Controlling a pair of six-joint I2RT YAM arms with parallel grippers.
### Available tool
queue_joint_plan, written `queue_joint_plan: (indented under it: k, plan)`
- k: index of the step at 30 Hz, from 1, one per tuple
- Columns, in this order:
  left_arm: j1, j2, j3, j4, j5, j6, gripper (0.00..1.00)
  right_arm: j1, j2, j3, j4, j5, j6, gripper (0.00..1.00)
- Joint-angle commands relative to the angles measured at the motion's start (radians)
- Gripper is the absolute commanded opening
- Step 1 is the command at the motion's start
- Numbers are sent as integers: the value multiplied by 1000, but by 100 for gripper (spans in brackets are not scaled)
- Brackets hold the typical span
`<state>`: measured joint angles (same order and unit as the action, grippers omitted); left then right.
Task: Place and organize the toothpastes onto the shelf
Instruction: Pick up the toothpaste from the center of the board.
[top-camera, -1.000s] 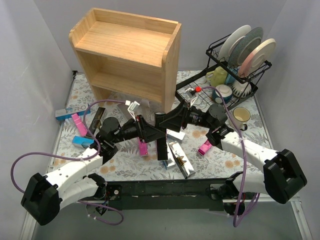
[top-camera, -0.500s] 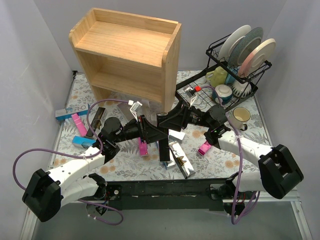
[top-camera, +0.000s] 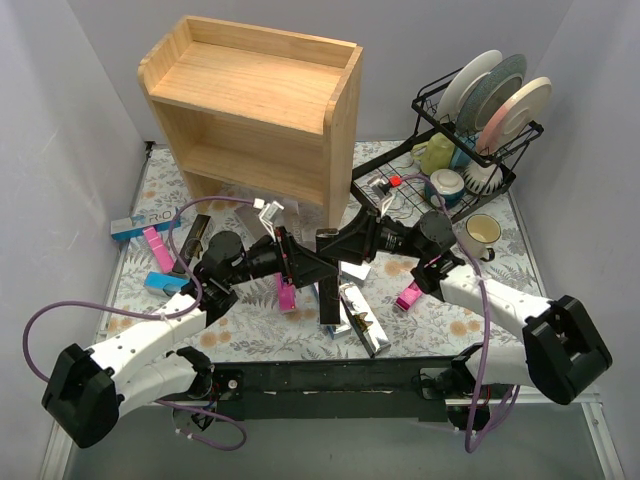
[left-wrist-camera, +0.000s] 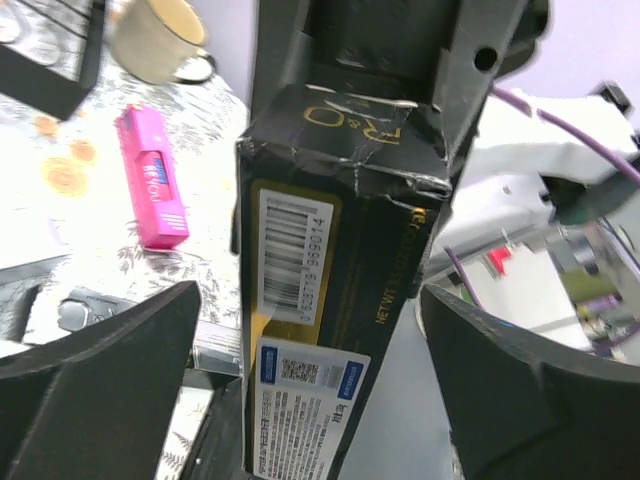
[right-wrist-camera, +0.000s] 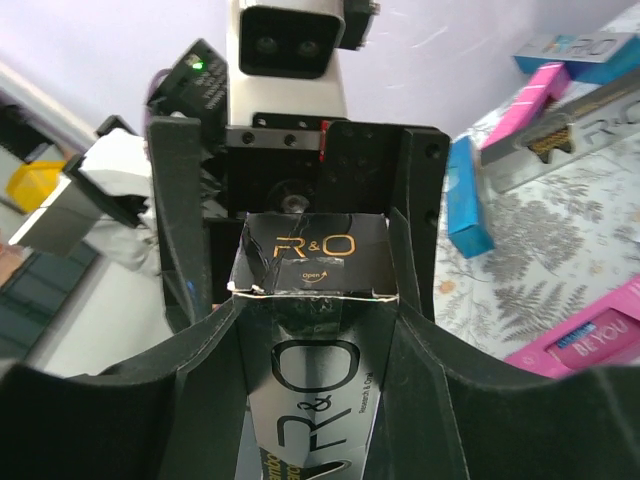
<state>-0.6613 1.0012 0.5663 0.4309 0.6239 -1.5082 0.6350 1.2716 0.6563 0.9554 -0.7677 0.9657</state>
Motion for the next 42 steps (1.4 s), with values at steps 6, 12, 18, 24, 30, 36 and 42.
queue_joint_plan:
  k: [6, 12, 18, 24, 30, 36, 42]
  plan:
    - [-18, -147, 81, -362, -330, 239, 98, -24, -181, 152, -778, 437, -304, 31]
    - [-189, -113, 130, -452, -597, 341, 98, -32, -187, 223, -1064, 692, -285, 31]
    - [-484, -15, 170, -448, -1043, 397, 98, -44, -184, 307, -1185, 815, -223, 30]
    - [-717, 164, 231, -397, -1455, 479, 98, -47, -173, 371, -1273, 880, -211, 29]
    - [-826, 351, 366, -422, -1711, 500, 98, -49, -146, 411, -1314, 884, -186, 29]
    - [-870, 551, 471, -425, -1926, 539, 98, -47, -129, 417, -1294, 843, -154, 29]
    - [-873, 695, 573, -452, -2007, 592, 98, -47, -127, 419, -1291, 829, -151, 29]
